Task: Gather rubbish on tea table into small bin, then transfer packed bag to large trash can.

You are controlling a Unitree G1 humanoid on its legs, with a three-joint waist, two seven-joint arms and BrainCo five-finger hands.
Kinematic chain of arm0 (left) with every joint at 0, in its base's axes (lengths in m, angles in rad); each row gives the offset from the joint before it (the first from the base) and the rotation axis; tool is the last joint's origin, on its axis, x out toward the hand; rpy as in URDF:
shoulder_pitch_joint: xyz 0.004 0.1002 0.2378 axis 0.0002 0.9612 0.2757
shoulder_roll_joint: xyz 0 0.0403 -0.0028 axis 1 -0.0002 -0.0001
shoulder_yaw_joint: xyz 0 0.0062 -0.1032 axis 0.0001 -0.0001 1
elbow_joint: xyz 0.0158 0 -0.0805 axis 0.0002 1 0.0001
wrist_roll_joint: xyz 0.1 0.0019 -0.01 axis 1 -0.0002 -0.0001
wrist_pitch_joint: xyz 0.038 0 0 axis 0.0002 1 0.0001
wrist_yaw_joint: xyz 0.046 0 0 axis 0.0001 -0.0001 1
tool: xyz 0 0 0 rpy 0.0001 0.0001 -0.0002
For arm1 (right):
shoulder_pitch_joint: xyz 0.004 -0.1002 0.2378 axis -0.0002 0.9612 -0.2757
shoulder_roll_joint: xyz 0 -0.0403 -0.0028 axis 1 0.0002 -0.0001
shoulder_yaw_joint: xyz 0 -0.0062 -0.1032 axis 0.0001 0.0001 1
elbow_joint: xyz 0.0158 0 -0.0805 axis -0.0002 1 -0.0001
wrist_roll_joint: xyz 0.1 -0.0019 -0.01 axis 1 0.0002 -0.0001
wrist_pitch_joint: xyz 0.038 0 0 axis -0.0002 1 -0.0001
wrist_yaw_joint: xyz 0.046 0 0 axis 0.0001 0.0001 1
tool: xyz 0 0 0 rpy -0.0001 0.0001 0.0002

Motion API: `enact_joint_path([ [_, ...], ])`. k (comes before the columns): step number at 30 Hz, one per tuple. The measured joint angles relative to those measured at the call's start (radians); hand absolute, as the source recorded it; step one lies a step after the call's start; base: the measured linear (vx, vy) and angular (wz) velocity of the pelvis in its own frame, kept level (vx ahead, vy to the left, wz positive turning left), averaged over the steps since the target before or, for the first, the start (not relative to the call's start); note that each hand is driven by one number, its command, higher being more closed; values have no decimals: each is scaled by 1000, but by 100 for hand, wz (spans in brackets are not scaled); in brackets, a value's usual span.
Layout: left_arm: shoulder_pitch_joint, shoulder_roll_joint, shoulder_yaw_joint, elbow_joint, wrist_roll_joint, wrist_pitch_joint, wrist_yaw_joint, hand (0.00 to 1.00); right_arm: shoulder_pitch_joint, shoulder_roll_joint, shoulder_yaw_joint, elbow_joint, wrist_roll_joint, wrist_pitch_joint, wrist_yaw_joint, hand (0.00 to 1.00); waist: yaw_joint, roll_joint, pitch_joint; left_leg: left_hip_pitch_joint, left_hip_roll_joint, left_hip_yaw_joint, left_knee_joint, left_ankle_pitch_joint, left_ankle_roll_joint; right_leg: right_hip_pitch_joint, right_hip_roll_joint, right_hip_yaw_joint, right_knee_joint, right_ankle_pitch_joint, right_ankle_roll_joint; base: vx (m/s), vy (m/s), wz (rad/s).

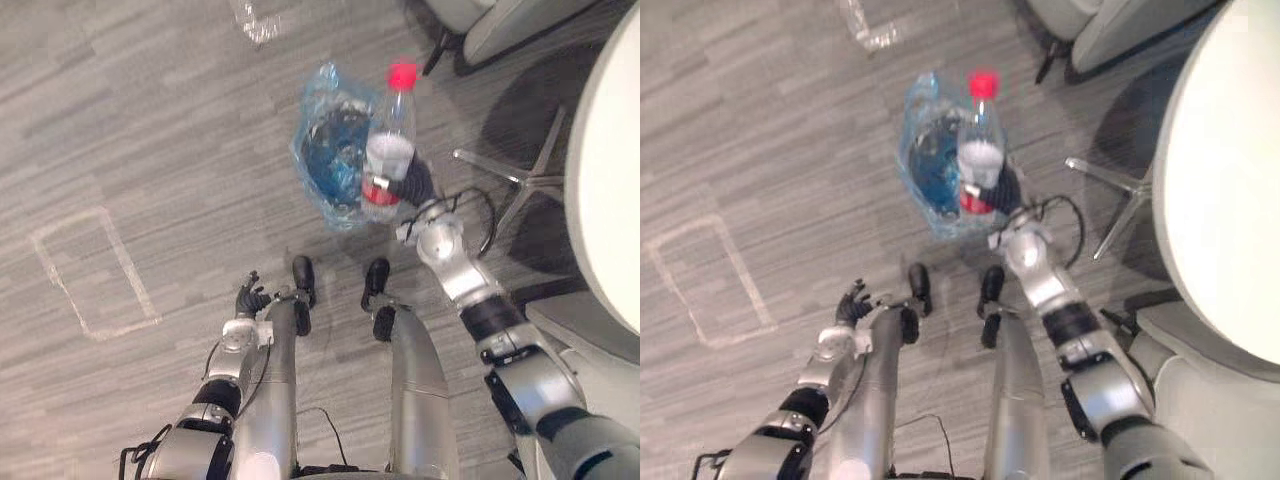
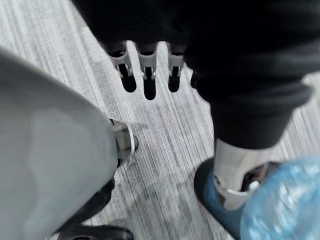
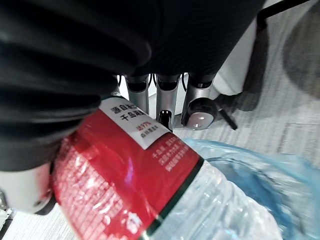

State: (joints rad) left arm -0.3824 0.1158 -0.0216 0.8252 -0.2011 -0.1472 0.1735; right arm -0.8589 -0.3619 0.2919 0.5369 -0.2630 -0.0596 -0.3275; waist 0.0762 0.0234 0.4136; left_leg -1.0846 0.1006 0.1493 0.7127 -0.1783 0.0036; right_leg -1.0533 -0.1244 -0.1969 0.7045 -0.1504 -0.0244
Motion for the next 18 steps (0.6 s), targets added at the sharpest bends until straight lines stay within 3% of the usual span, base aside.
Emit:
enact_joint_path([
  [5, -1, -12, -4, -42, -21, -9, 0, 0, -101, -11, 5, 57, 11, 1, -28, 100, 19, 0, 0, -67, -6, -18, 9, 8, -11, -66, -11, -16, 31, -13, -10, -2, 2, 13],
  [6, -3, -12, -7, -42, -28, -12, 0, 0, -110, -9, 6, 77, 22, 2, -31, 0, 22, -1, 0, -71, -6, -23, 10, 9, -12, -68, -12, -21, 34, -15, -14, 7, -6, 12],
  [18, -3, -13, -37, -59, -38, -18, 1, 0, -110, 21, -9, 110, 17, 10, -65, 0, 28, -1, -1, -82, -9, -49, 3, 19, -27, -68, -16, -50, 43, -30, -25, 3, 0, 7],
])
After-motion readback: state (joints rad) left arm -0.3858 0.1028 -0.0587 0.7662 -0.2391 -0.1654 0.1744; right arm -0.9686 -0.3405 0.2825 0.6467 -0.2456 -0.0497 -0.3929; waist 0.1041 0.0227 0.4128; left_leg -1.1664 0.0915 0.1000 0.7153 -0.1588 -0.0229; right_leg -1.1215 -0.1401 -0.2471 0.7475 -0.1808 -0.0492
